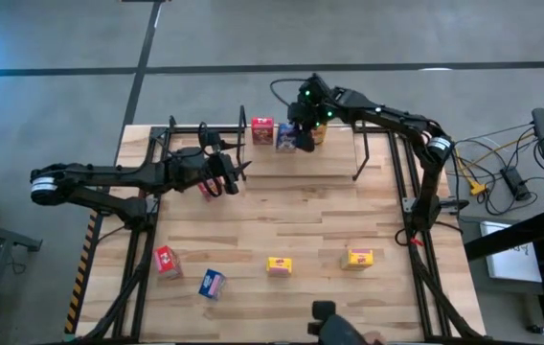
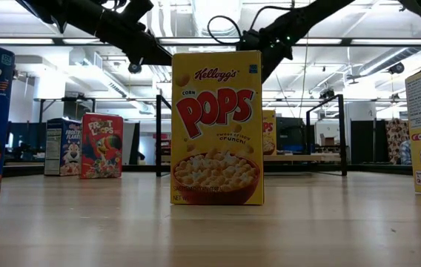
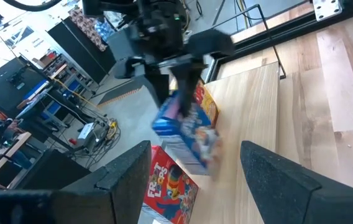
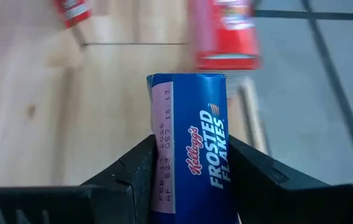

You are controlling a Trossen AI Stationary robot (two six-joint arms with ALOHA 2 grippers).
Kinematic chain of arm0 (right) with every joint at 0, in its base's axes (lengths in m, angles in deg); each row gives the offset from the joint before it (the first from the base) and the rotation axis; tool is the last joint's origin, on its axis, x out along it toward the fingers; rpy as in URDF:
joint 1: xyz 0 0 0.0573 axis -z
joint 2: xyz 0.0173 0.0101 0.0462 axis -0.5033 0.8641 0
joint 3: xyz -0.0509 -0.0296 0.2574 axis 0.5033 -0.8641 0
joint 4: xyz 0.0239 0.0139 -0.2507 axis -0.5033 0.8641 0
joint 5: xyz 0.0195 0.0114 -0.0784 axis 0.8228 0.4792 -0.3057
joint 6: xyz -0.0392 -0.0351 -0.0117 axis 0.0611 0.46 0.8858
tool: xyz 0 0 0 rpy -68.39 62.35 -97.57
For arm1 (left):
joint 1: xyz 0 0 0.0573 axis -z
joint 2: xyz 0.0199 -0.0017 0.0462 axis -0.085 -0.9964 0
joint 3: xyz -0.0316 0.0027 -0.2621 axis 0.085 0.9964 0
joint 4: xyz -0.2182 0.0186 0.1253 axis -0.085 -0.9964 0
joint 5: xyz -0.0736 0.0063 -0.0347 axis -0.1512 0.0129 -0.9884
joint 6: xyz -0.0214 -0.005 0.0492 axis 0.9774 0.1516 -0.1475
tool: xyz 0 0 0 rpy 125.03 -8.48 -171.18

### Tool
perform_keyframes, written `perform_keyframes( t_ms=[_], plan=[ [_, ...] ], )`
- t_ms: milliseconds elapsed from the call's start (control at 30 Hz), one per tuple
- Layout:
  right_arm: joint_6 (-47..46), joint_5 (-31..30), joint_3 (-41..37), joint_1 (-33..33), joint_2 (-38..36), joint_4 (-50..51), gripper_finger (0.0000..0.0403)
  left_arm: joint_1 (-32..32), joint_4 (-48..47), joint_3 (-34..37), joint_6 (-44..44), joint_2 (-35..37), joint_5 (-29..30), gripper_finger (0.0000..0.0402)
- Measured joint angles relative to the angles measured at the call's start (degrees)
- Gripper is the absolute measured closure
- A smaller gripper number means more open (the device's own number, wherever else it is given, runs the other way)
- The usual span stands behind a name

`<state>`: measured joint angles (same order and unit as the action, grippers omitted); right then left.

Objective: Stack cereal on shelf
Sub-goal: Put the right blue cereal box on the shelf

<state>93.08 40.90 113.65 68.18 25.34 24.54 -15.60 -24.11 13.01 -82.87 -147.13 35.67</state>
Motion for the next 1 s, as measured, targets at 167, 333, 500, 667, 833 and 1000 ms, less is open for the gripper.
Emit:
perform_keyframes(
  t_ms=[167, 333, 500, 667, 833, 1000],
  plan=[
    [0.3, -0.1, 0.0, 1.9, 0.0, -0.1, 0.0245, 0.0, 0.0, 0.0, 0.0, 0.0, 0.0, 0.0171],
    [2.5, 0.0, 0.0, 2.1, 0.0, 0.5, 0.0246, 0.0, 0.0, 0.0, 0.0, 0.0, 0.0, 0.0171],
    [3.8, -0.1, 0.0, 2.1, 0.0, 0.7, 0.0245, 0.0, 0.0, 0.0, 0.0, 0.0, 0.0, 0.0171],
    [5.2, -1.4, 0.0, 2.1, 0.0, 1.2, 0.0241, 0.0, 0.0, 0.0, 0.0, 0.0, 0.0, 0.0171],
    [6.2, -1.4, -0.4, 2.1, 0.0, 0.9, 0.0230, 0.0, 0.0, 0.0, 0.0, 0.0, 0.0, 0.0171],
    [5.7, -1.5, -0.8, 2.1, 0.1, 0.8, 0.0221, 0.0, 0.0, 0.0, 0.0, 0.0, 0.0, 0.0171]
  ],
)
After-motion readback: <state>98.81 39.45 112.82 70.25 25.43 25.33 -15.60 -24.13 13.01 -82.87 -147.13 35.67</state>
